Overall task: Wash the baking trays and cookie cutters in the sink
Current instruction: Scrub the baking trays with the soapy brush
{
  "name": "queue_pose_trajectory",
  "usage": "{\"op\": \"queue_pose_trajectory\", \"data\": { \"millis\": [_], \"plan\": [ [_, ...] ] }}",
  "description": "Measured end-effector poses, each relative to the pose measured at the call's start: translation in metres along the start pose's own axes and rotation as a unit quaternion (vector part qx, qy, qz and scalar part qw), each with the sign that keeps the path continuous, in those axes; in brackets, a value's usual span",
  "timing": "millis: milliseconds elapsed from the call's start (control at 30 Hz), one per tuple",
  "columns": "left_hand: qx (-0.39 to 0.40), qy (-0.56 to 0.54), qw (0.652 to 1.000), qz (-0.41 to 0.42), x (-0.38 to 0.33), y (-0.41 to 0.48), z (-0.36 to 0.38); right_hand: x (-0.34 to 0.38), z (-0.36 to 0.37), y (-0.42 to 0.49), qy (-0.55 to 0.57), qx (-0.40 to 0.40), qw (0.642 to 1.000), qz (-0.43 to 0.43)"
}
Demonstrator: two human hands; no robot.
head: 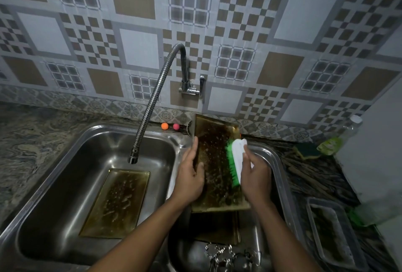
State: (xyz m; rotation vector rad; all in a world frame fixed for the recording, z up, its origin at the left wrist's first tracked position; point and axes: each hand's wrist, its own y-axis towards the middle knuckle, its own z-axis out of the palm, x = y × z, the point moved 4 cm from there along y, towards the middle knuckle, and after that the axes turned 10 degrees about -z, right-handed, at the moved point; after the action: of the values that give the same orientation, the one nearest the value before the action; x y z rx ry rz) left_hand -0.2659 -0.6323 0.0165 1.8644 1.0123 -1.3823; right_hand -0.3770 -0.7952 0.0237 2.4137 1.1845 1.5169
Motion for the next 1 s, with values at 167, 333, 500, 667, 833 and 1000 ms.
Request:
{"op": "queue_pose_trajectory", "data": {
  "millis": [167, 333, 500, 667, 833, 1000],
  "plan": [
    [0.04, 0.006, 0.999, 0.021, -0.005, -0.005, 0.004, 0.03, 0.027, 0.043, 0.025, 0.035, 0.999, 0.031],
    [0.049, 0.027, 0.998, -0.011, 0.006, 0.006, -0.003, 0.045, 0.048, 0.025, 0.043, 0.126, 0.988, -0.074],
    [0.063, 0.006, 0.997, -0.038, 0.014, -0.001, -0.003, 0.01, 0.037, 0.038, -0.029, 0.079, 0.996, -0.038],
    [0.09, 0.01, 0.995, -0.037, 0.014, -0.002, 0.004, 0.039, 0.056, 0.037, -0.024, 0.075, 0.994, -0.069],
    [0.072, -0.002, 0.997, -0.039, 0.019, 0.0, 0.005, 0.041, 0.051, 0.038, -0.027, 0.092, 0.989, -0.112],
    [0.042, -0.006, 0.999, -0.005, 0.013, 0.003, -0.005, -0.013, 0.024, 0.033, -0.006, 0.046, 0.999, 0.013]
  ]
}}
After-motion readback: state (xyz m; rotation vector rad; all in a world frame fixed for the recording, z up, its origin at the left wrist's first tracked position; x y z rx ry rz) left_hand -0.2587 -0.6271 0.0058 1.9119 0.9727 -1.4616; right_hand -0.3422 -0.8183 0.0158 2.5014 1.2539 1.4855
